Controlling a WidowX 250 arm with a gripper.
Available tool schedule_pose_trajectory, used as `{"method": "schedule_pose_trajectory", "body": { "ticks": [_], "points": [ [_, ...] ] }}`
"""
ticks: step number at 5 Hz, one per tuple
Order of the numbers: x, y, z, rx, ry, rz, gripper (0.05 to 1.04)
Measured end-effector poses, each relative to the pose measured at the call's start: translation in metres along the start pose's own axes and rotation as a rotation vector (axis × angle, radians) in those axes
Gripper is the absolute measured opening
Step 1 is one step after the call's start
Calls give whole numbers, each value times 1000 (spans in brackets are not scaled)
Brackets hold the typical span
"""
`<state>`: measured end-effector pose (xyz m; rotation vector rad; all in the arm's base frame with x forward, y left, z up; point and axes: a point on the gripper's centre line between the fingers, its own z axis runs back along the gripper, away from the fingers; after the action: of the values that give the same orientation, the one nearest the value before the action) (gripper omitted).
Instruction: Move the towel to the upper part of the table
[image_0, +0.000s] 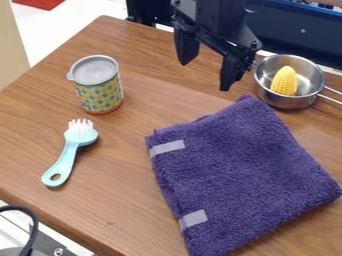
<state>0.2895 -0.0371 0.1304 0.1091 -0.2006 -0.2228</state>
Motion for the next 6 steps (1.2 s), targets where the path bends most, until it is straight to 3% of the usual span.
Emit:
{"method": "schedule_pose_trajectory", "body": {
  "ticks": [1, 2, 3, 5, 6],
  "points": [
    [-4, -2, -7, -6, 28, 15, 997],
    [-24, -13, -16, -45, 110, 267, 997],
    [-34, -19, -19, -94, 153, 452, 967],
    [-41, -41, -35, -139, 143, 676, 405],
    [-39, -60, -39, -116, 93, 797, 177]
  ]
}}
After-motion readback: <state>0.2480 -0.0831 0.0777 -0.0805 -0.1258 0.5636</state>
